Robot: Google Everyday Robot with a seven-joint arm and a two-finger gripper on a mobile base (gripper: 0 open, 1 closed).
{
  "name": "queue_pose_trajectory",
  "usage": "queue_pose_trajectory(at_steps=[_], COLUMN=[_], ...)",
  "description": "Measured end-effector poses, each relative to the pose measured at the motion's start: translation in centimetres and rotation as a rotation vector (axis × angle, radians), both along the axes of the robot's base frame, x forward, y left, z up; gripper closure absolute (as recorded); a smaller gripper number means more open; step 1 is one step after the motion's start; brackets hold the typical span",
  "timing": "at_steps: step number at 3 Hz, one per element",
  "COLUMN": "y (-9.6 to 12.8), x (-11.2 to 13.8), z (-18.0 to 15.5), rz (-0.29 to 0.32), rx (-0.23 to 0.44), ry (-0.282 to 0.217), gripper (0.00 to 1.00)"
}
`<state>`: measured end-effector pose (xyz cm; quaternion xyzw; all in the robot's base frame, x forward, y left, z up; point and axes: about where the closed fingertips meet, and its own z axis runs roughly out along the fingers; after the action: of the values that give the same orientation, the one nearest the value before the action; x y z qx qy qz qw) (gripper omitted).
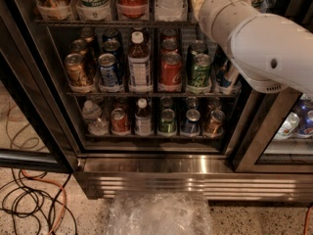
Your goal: Pick redbull can from top shelf of fridge
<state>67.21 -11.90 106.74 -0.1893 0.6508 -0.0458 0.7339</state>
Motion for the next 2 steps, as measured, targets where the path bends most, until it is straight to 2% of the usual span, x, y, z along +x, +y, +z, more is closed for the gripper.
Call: queue_pose_trajectory(at_steps=[2], y=[-1.3], x=[0.36], z=[0.96], rz=[-0.074], rx=[0.059], ry=[0.024], gripper=[1.0])
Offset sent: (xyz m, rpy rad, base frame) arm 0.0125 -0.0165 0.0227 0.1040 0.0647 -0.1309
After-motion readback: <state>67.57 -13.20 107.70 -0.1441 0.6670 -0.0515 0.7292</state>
